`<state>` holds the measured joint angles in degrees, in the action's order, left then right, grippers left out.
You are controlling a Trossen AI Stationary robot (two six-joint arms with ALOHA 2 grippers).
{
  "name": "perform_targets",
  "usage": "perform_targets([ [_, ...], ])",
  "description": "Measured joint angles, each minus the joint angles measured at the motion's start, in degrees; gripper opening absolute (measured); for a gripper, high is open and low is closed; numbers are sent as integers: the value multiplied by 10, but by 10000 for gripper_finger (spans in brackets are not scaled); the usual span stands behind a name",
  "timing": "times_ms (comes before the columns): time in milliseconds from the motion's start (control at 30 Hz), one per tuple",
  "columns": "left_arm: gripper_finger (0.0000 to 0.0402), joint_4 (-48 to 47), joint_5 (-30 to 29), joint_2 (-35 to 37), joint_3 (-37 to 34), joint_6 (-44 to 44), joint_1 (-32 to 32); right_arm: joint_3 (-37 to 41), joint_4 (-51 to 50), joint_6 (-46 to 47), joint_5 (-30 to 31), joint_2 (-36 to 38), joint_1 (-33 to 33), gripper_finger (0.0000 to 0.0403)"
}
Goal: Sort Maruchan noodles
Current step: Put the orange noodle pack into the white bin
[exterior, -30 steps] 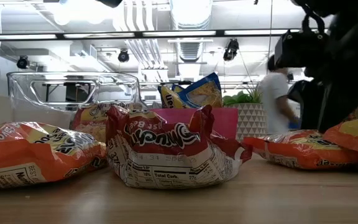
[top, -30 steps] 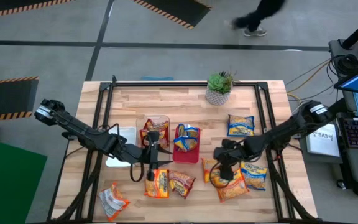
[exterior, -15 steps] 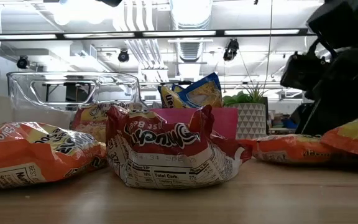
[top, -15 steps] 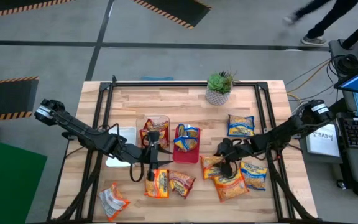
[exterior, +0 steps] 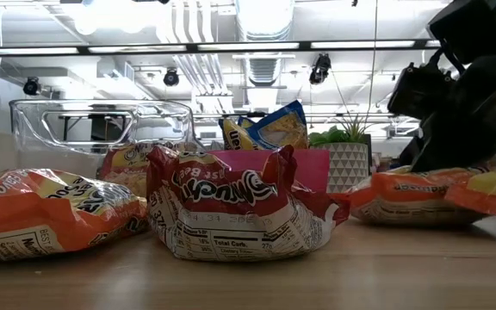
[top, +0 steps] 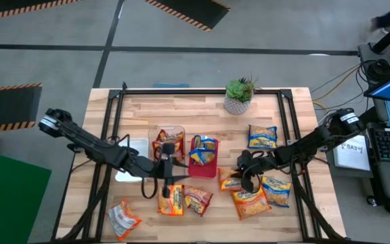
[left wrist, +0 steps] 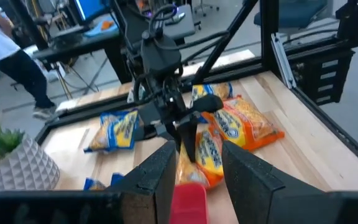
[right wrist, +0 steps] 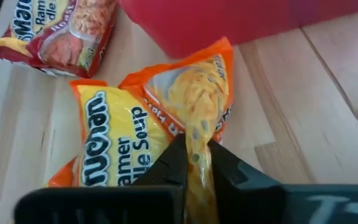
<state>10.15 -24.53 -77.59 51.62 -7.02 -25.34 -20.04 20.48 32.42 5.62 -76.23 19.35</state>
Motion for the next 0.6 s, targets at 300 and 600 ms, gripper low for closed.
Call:
perform_targets([
  [300, 113, 53, -5, -29, 0, -32, 6, -1, -17, -20, -1, 51, 0, 14],
  [600, 114, 86, -5, -37, 0, 9, 32, -53, -148, -101, 59, 178, 17, 13],
])
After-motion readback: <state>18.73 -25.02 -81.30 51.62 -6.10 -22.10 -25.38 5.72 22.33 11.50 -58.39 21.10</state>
